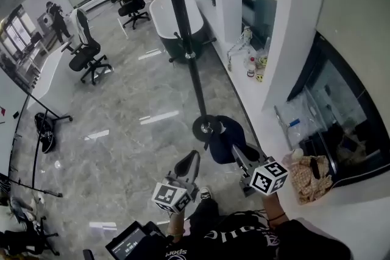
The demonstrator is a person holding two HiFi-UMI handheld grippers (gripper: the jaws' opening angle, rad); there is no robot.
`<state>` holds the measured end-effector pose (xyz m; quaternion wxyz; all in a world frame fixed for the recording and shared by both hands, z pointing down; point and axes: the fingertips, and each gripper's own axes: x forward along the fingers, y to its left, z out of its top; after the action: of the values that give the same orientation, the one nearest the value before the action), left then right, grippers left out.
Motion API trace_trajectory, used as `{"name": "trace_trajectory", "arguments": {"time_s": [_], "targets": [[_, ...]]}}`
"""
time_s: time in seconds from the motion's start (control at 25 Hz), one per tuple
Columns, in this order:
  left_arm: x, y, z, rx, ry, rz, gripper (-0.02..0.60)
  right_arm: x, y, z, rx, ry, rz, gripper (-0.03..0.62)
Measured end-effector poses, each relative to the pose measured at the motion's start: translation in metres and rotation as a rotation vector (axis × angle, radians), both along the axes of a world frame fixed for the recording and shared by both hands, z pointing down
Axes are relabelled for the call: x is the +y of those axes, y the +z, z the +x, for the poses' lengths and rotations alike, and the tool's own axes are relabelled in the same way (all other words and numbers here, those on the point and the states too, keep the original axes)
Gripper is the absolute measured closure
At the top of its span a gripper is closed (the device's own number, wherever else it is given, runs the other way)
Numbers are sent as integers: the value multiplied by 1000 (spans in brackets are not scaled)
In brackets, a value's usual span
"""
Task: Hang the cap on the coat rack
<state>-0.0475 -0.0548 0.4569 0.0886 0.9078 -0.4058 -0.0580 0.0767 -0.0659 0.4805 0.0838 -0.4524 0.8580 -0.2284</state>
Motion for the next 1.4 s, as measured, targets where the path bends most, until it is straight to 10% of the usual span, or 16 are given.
{"name": "trace_trajectory", "arguments": {"time_s": [0.6, 1.4], "targets": [[-123, 7, -104, 40, 62, -3, 577, -123, -4, -95, -1, 65, -1, 523], [-205, 26, -91, 71, 98, -59, 577, -217, 4, -54, 62, 143, -28, 523]]}}
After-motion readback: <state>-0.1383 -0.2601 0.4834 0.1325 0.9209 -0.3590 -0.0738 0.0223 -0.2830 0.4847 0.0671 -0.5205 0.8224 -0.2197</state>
